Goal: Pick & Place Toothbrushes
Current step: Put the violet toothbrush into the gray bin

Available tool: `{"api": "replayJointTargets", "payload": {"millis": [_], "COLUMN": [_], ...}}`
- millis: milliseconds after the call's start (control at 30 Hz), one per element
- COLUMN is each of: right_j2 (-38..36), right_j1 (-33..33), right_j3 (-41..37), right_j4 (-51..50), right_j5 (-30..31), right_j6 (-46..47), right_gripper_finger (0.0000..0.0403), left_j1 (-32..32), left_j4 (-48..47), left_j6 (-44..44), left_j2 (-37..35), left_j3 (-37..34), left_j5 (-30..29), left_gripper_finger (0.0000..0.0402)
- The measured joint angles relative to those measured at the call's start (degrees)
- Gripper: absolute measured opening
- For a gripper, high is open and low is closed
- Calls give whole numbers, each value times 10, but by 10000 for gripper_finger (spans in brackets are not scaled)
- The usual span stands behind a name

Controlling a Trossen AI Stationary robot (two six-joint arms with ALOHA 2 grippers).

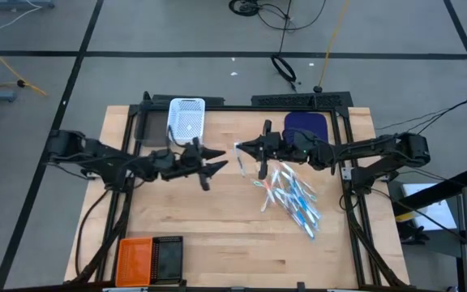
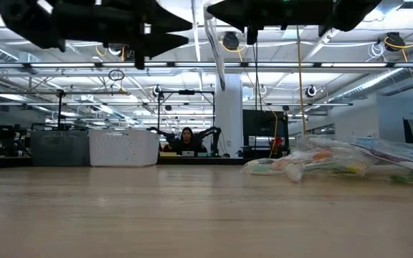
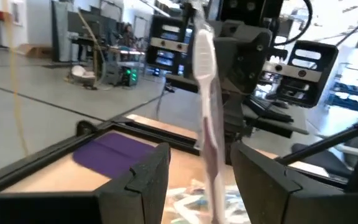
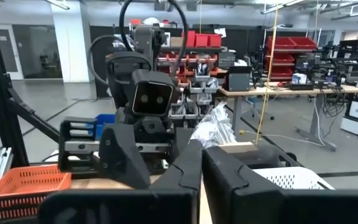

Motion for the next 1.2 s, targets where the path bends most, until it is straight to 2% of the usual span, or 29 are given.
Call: {"api": "replayJointTargets", "payload": {"millis": [267, 400, 533, 633, 833, 1200], "right_j2": [0, 0, 0, 0, 0, 0], "right_j1": [0, 0, 0, 0, 0, 0], "right_j3": [0, 0, 0, 0, 0, -1], "right_j4": [0, -2, -6, -8, -11, -15], "right_j5": [0, 0, 0, 0, -1, -1], "right_j6": [-9, -9, -9, -9, -9, -13], "right_gripper_finger": [0, 0, 0, 0, 0, 8], "left_j1": [26, 32, 37, 41, 47, 48], "left_j4": [-1, 0, -1, -2, -13, -17], "left_j6": [-26, -27, -26, -26, -22, -32], "left_j2": [78, 95, 98, 98, 98, 98], "left_j3": [59, 75, 78, 78, 78, 78], "left_j5": [71, 101, 107, 107, 105, 104], "left_gripper_finger": [175, 175, 170, 141, 23, 9]}}
